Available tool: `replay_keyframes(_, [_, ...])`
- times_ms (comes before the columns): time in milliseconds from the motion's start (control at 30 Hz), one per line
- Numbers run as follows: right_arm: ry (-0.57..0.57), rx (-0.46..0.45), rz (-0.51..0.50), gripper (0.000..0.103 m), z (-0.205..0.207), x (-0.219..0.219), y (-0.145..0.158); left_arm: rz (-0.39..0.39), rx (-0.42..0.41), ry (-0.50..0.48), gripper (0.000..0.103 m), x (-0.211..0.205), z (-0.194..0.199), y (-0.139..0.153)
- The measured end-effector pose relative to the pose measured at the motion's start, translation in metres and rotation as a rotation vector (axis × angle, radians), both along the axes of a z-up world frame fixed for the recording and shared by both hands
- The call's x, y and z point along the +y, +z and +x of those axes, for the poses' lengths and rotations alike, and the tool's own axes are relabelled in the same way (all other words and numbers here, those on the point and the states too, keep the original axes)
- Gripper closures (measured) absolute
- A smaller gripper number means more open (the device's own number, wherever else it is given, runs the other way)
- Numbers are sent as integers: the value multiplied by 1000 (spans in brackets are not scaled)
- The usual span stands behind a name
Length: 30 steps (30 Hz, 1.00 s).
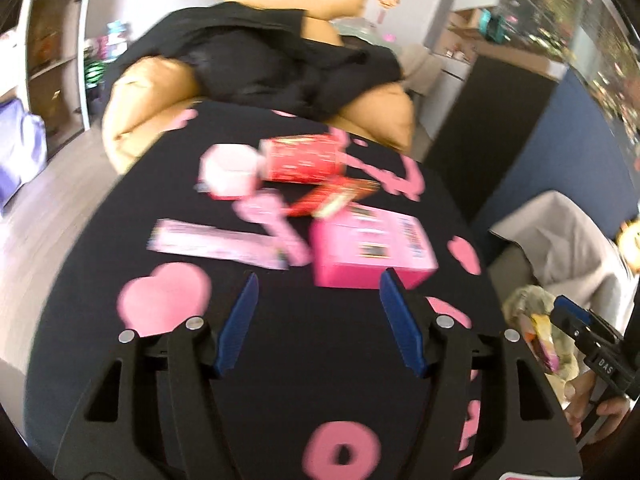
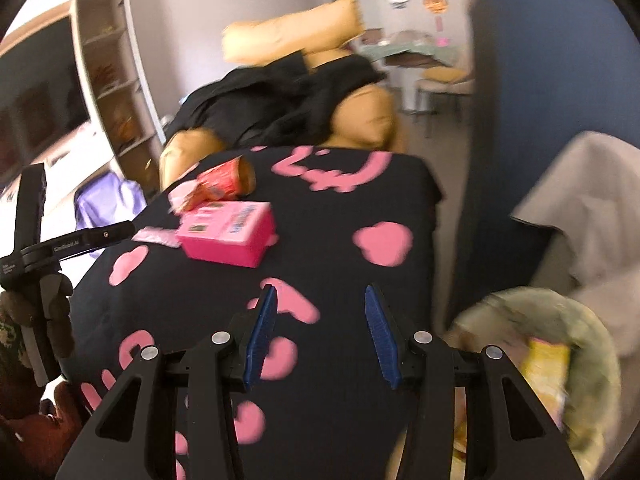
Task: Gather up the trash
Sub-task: 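Move both tools back over the table toward the red cup, then grasp the red paper cup with the right tool while the left tool grasps the red foil wrapper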
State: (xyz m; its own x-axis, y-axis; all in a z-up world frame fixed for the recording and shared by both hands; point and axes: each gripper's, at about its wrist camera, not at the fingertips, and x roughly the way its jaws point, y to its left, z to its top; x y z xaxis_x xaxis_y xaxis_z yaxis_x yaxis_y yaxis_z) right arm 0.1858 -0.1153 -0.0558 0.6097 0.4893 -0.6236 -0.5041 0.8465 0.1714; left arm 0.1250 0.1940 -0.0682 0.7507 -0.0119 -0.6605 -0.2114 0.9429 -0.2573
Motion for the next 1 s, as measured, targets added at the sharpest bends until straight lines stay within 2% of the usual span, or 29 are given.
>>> replay_keyframes(233, [87, 28, -23, 59, 25, 73, -6, -80, 28, 102, 43, 55, -24, -23])
replay_keyframes(600, [97, 59, -94, 59, 55, 133, -17, -144, 10, 119, 42, 87, -38, -38])
replay_keyframes(733, [145, 37, -137, 59, 53, 152, -18, -163, 8, 107, 42, 89, -35, -40])
replay_keyframes(833, [184, -16, -157, 59, 49, 170, -15, -163, 6, 94, 42, 86, -36, -41])
replay_keyframes(933, [194, -65, -123, 59, 54, 184, 1, -151, 6, 85, 42, 85, -37, -39])
replay_keyframes(1000, [206, -52, -79, 59, 71, 192, 15, -139, -2, 63, 42, 84, -35, -35])
